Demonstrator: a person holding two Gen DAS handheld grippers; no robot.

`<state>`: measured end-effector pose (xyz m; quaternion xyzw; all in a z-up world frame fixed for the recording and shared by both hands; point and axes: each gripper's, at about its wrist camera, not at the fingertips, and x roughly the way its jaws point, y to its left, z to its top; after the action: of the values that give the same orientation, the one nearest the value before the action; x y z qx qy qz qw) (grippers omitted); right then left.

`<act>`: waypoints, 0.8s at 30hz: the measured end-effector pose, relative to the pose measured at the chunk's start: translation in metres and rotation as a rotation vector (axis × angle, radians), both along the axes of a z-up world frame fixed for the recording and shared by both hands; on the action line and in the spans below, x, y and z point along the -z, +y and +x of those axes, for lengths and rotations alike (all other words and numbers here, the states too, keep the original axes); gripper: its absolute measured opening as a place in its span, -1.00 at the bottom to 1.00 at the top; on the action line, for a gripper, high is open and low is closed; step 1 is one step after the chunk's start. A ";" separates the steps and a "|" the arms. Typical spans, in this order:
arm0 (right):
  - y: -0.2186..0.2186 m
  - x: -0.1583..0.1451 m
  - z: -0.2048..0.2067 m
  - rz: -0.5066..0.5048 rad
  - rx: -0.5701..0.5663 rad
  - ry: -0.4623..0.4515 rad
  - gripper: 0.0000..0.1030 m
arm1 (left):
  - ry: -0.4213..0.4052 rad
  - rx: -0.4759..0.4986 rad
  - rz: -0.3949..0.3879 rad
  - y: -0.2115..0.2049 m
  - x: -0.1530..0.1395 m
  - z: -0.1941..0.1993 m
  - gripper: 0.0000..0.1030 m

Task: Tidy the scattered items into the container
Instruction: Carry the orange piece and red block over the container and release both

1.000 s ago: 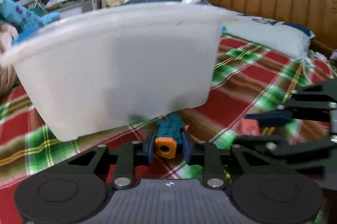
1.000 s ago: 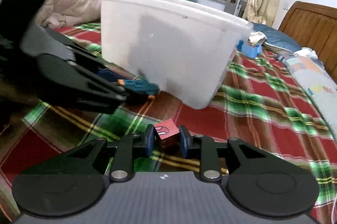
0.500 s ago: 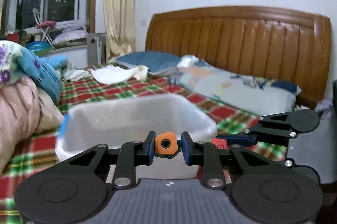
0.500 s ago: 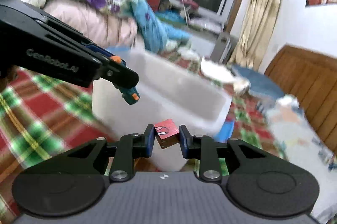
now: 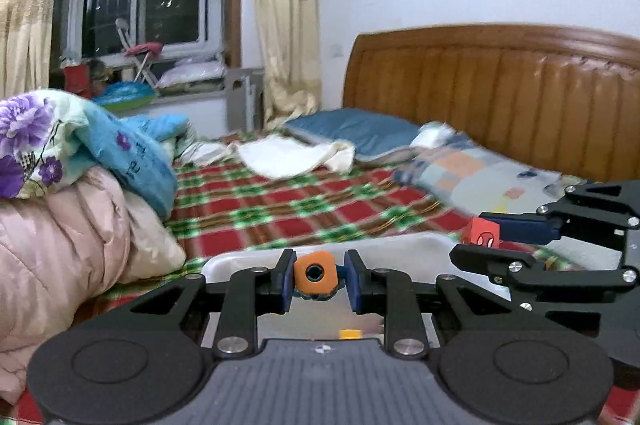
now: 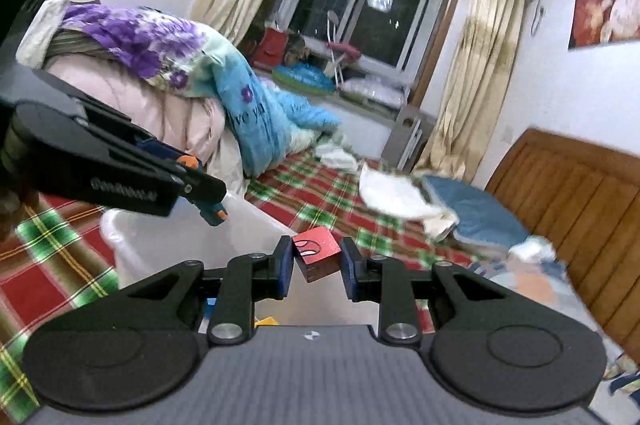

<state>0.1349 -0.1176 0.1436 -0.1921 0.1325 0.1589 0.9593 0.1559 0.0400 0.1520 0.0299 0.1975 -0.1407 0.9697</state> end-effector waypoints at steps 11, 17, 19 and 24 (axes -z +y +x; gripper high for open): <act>0.005 0.028 0.029 -0.035 0.008 0.073 -0.02 | 0.072 -0.021 -0.015 -0.004 0.029 0.012 0.37; 0.001 0.024 0.014 -0.016 0.007 0.060 0.11 | 0.030 0.000 -0.094 0.005 0.027 -0.020 0.55; 0.000 0.022 0.009 -0.004 0.004 0.062 0.14 | 0.024 -0.023 -0.082 0.005 0.025 -0.026 0.65; -0.003 0.020 -0.005 0.015 0.023 0.098 0.35 | 0.069 -0.072 -0.004 0.003 0.017 -0.041 0.67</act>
<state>0.1295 -0.1203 0.1238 -0.1755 0.1804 0.1581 0.9548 0.1147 0.0429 0.1349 0.0160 0.2315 -0.1073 0.9668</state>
